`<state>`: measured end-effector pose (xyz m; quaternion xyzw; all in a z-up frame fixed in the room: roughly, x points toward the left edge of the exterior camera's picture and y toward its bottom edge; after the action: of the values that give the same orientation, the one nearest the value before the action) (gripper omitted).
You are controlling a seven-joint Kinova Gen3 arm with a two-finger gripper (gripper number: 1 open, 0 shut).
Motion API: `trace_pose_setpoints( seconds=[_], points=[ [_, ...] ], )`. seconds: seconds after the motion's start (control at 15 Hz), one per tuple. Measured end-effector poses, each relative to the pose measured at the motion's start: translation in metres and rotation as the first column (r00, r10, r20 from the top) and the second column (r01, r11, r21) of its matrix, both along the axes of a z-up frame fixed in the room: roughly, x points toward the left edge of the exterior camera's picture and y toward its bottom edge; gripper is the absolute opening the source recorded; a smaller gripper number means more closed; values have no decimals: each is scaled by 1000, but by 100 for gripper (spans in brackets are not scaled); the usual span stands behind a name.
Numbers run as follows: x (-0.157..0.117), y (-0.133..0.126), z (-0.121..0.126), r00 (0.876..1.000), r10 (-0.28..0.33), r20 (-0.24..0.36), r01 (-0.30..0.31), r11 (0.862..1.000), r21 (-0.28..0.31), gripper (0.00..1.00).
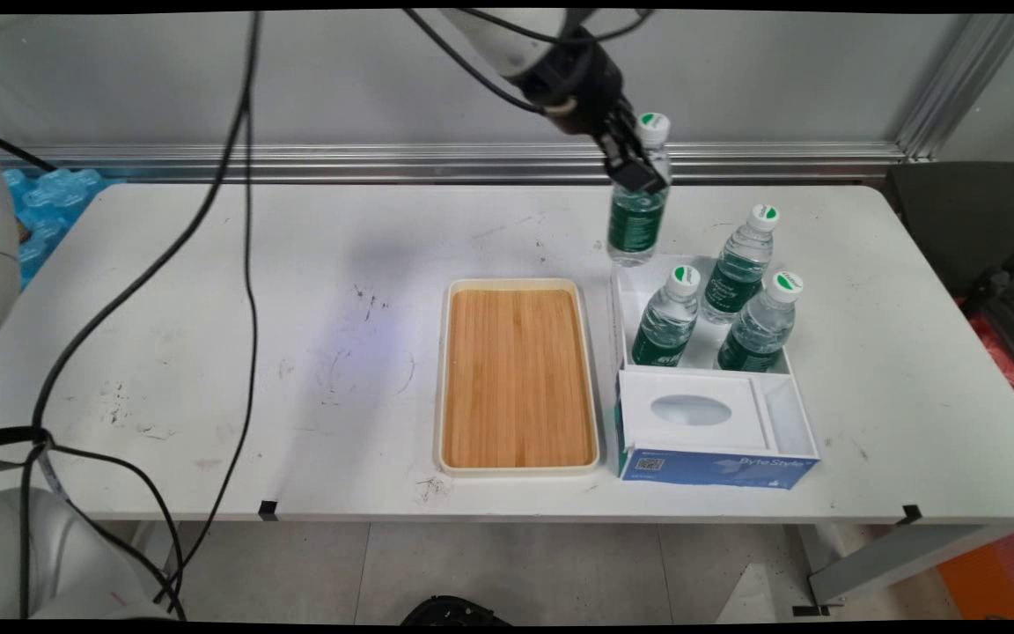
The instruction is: Place the picked object on the tray
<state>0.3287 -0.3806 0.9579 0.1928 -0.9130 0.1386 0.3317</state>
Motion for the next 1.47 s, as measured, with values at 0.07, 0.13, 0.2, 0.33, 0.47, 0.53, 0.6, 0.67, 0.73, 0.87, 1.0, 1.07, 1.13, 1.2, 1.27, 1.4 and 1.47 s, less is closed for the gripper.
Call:
trace_pose_setpoints(
  seconds=[0.07, 0.13, 0.2, 0.33, 0.47, 0.53, 0.6, 0.67, 0.73, 0.87, 1.0, 1.07, 1.13, 1.2, 1.27, 1.4, 1.47],
  points=[
    [5, 5, 3, 1000, -3, 3, 3, 1000, 3, 0],
    [12, 12, 7, 1000, -7, 6, 7, 1000, 9, 0],
    [21, 22, 9, 1000, -13, 9, 13, 1000, 14, 0],
    [31, 35, 10, 1000, -24, 15, 23, 1000, 21, 0],
    [42, 57, 7, 999, -44, 26, 44, 999, 31, 0],
    [46, 68, 3, 998, -58, 31, 57, 998, 37, 0],
    [49, 77, 0, 997, -70, 35, 68, 997, 42, 0],
    [53, 87, -5, 996, -81, 38, 79, 996, 47, 0],
    [55, 95, -10, 995, -90, 41, 88, 995, 51, 0],
    [57, 107, -19, 994, -103, 45, 100, 993, 56, 0],
    [58, 119, -30, 992, -114, 48, 111, 992, 60, 0],
    [58, 124, -36, 992, -118, 49, 115, 991, 61, 0],
    [58, 127, -41, 991, -123, 51, 120, 991, 60, 0],
    [58, 129, -45, 991, -125, 52, 122, 991, 59, 0],
    [57, 130, -50, 990, -129, 54, 126, 990, 56, 0],
    [55, 133, -61, 989, -139, 57, 137, 990, 46, 0],
    [53, 133, -65, 988, -144, 58, 142, 989, 41, 0]
  ],
)
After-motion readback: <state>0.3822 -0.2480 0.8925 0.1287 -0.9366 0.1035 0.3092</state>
